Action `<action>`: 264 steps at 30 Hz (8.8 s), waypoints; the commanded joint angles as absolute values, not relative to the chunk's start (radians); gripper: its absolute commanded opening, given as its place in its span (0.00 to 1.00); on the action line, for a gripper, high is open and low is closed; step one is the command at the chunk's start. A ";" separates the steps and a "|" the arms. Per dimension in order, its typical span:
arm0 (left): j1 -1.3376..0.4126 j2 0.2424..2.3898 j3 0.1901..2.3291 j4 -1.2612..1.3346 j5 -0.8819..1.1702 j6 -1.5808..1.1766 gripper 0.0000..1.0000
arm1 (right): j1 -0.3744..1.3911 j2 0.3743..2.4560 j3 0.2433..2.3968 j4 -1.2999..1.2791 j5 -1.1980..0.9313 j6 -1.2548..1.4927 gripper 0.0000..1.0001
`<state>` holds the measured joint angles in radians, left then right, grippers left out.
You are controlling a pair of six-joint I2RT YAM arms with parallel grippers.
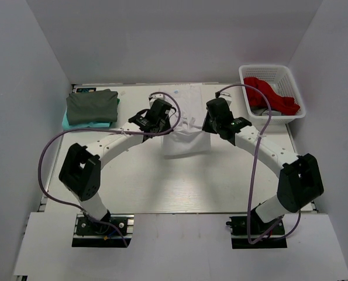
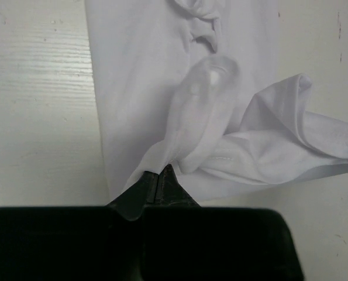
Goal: Fold and stack the t-shirts
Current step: Fold the folded rectangular tshirt in 1/3 of the way, then grab one side of the 2/3 rectangular tshirt with both arms, then fold the long partially folded tshirt into a neat square, then smooth out wrinkles on the folded tshirt
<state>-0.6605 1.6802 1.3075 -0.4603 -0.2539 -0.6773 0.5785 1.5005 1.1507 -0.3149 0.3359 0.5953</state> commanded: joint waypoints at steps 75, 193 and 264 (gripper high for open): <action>-0.397 1.141 0.761 -0.500 -0.011 -0.641 1.00 | 0.508 2.195 1.809 -0.121 -0.226 0.361 0.90; -0.305 1.626 1.104 -0.288 0.198 -0.718 0.54 | 0.357 1.960 1.517 -0.178 -0.413 0.436 0.31; -0.314 1.571 0.692 -0.069 0.476 -0.661 1.00 | 0.459 1.821 0.867 0.304 -0.558 0.551 0.90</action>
<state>-0.3309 1.6108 0.7002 0.0334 0.5892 -0.7105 0.4683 1.8370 0.8841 0.3225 -0.6212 0.5915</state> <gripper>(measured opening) 0.994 0.902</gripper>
